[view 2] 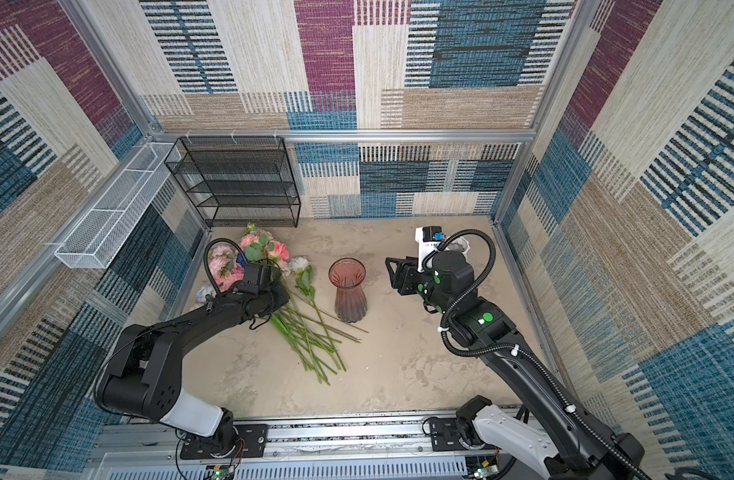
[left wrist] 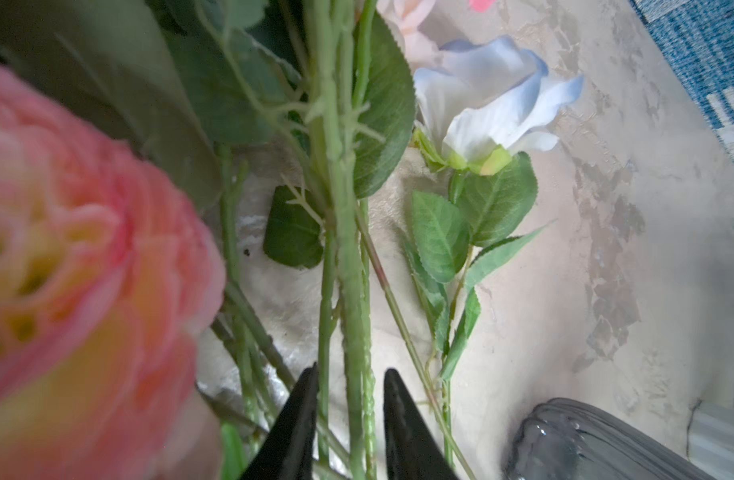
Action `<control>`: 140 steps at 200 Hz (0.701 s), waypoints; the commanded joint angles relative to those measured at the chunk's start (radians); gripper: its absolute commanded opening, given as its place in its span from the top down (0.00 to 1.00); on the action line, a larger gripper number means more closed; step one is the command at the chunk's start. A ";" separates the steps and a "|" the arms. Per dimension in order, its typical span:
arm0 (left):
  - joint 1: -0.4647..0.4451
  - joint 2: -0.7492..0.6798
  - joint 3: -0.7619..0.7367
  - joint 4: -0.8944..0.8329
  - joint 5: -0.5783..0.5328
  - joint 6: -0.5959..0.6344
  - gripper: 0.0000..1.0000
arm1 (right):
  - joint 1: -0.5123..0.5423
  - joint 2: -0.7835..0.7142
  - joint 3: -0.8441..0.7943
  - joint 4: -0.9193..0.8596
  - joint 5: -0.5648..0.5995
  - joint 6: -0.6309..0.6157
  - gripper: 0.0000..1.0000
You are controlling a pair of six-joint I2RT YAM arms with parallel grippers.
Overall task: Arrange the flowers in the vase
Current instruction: 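Lift the pink rose upright out of the pile with the left gripper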
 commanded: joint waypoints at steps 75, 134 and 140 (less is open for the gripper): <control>0.004 -0.180 -0.024 -0.030 -0.041 0.059 0.99 | -0.001 0.014 0.021 -0.004 0.020 -0.017 0.38; 0.003 -0.543 0.109 -0.233 0.031 0.167 1.00 | -0.001 -0.013 0.045 0.060 -0.201 -0.102 0.27; 0.003 -0.565 0.137 -0.239 0.073 0.181 1.00 | -0.001 -0.012 0.050 0.076 -0.281 -0.113 0.27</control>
